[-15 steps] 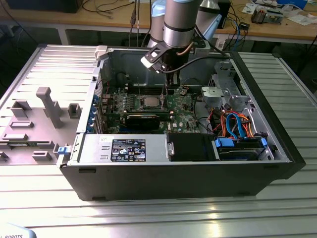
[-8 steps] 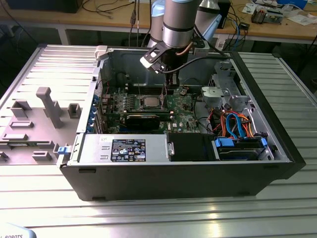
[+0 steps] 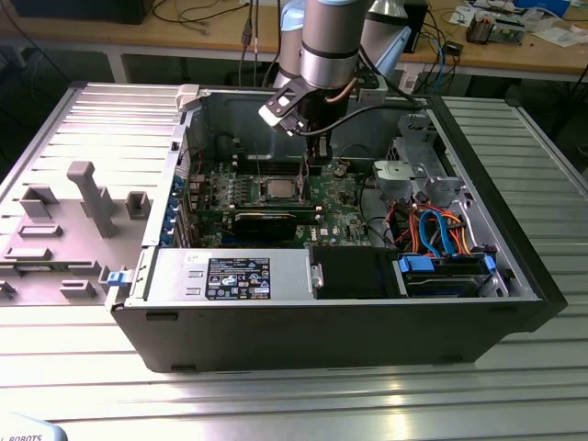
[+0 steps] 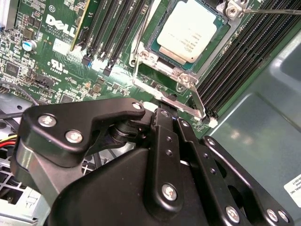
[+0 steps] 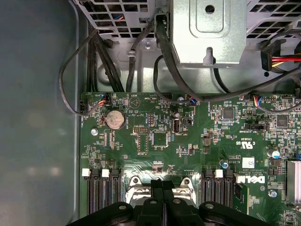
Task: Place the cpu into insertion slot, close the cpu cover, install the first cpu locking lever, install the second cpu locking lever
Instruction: 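Close the cpu cover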
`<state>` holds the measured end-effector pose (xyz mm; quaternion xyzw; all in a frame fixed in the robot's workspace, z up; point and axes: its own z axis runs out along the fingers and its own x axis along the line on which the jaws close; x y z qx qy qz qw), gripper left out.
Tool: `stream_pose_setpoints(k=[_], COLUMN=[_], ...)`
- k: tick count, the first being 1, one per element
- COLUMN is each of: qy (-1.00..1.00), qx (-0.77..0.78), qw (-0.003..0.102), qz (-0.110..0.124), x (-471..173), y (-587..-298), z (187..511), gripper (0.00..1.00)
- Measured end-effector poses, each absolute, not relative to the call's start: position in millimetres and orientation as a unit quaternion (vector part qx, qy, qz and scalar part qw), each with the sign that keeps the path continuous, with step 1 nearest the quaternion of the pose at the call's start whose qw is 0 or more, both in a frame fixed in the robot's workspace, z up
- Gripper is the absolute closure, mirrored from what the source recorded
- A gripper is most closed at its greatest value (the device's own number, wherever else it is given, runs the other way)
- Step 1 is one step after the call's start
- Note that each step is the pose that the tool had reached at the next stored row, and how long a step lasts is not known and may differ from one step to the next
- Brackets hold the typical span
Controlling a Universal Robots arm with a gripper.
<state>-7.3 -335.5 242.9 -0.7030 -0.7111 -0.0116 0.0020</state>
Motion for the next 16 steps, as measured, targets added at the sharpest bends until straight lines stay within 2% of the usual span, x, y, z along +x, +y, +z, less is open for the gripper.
stream_pose_setpoints(k=[16], qy=[-0.711], qx=[-0.703], qw=[0.002], qz=[-0.012], x=[-11.4], y=[-335.5], z=[242.5], gripper=[0.89])
